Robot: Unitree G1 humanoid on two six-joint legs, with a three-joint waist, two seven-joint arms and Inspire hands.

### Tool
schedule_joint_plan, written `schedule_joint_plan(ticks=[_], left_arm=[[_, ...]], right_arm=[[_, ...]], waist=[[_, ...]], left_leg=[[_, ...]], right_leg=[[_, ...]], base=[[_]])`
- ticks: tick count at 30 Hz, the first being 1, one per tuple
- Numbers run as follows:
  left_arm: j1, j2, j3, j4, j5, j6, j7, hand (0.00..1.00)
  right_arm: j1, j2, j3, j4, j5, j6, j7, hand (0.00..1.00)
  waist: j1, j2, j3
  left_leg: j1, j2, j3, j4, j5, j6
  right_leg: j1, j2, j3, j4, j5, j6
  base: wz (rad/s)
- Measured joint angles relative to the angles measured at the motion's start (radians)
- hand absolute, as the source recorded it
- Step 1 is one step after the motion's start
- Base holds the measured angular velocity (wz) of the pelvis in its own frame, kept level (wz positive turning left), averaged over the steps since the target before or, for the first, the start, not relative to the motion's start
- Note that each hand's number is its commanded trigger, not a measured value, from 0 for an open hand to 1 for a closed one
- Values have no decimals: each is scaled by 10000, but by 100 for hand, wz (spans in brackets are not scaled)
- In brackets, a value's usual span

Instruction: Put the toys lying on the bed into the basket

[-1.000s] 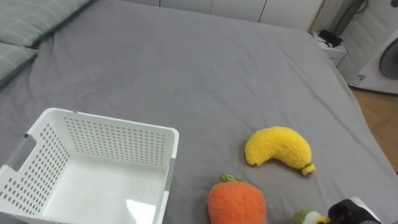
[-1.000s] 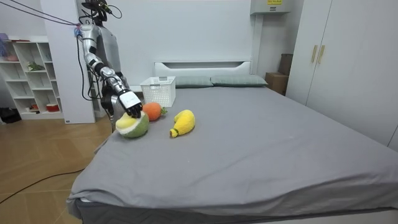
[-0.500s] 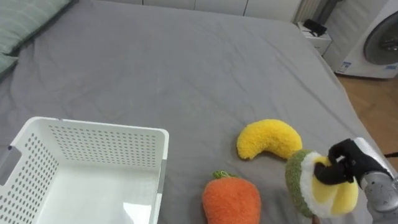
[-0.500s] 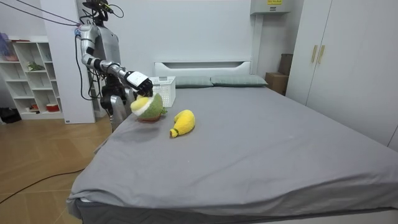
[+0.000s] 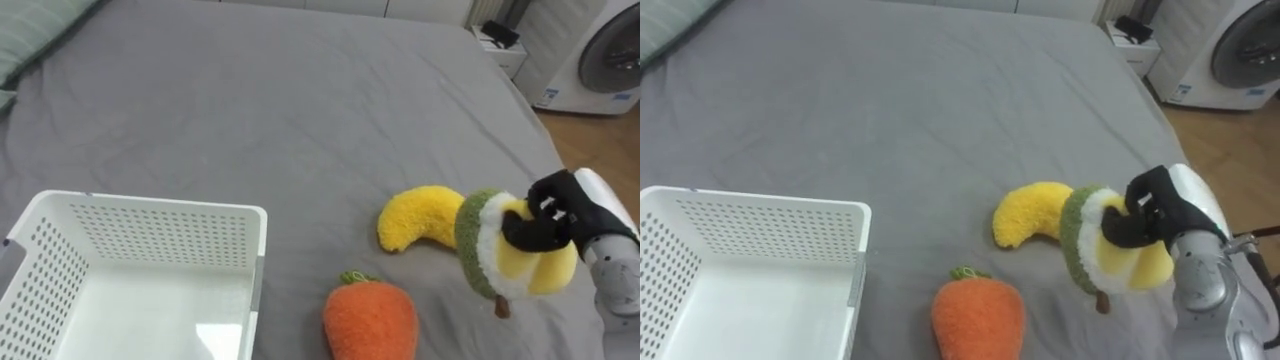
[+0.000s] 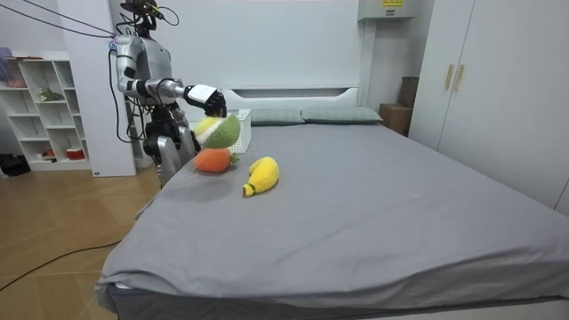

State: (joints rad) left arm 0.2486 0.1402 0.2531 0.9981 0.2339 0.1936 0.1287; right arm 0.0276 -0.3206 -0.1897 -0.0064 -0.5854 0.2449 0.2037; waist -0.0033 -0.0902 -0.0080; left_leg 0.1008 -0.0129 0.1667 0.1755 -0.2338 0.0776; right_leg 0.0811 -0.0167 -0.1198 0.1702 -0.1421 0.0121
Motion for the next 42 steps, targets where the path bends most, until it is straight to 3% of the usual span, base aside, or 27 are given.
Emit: schedule_joint_plan(ticks=[7,12,15,25,34,38,42], left_arm=[[-160,-53,-12,-2,-83,-128,132,0],[-187,-121,-32,28,-145,-252,139,0],[-216,-145,-32,19,-467,-330,153,0],[-361,-146,-420,-58,-459,-417,195,0],[-712,-45,-741,153,-455,-418,188,0],[-791,-79,-919,352,-450,-468,191,0],[-789,-86,-919,348,-434,-473,191,0]], right_arm=[[-382,1,18,-962,321,177,367,100],[-778,2,189,-1334,290,176,517,100],[-1057,2,360,-1340,306,190,528,100],[-2114,36,1694,-1545,247,227,836,100],[-2719,54,3244,-1545,256,300,1051,100],[-2924,562,3694,-1544,247,275,1065,100],[-3020,878,4066,-1543,125,275,1069,100]], waist=[[282,-98,76],[500,-160,75],[806,-194,96],[1467,-220,107],[2157,-440,181],[2582,-419,209],[2706,-418,211]], left_leg=[[-35,-3,-14,-57,15,-8],[-92,-11,-82,-59,38,1],[-99,-9,-94,-77,50,-2],[-376,-47,-483,85,70,9],[-550,-148,-928,125,180,18],[-561,-156,-974,135,183,22],[-674,-188,-1219,215,199,35]], right_leg=[[-43,2,-20,0,0,0],[-107,-14,-193,4,0,1],[-119,-14,-211,-2,-1,2],[-135,-145,-730,-24,-9,14],[-133,-168,-986,-35,-17,22],[-125,-176,-1051,-42,-17,22],[-135,-223,-1352,-63,-17,22]], base=[[0],[4],[0],[13],[13],[4],[20]])
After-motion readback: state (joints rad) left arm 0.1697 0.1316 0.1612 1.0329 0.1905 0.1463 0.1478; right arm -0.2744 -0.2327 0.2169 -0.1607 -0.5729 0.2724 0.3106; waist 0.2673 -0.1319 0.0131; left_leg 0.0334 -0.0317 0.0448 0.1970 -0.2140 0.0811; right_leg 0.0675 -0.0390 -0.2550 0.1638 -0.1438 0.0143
